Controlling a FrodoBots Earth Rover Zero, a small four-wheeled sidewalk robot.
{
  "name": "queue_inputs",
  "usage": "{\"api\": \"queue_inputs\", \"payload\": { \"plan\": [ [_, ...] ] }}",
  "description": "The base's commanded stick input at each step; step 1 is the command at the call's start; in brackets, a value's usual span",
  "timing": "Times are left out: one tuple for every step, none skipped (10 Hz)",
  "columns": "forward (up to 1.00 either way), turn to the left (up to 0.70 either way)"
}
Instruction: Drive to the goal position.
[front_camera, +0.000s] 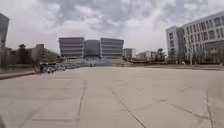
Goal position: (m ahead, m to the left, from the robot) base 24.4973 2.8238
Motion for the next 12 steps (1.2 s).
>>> {"api": "queue_inputs", "payload": {
  "plan": [
    [0.7,0.0],
    [0.7,0.0],
    [0.7,0.0],
    [0.7,0.0],
    [0.7,0.0],
    [0.7,0.0],
    [0.7,0.0],
    [0.7,0.0],
    [0.7,0.0],
    [0.7,0.0],
    [0.7,0.0],
    [0.7,0.0]
  ]
}}
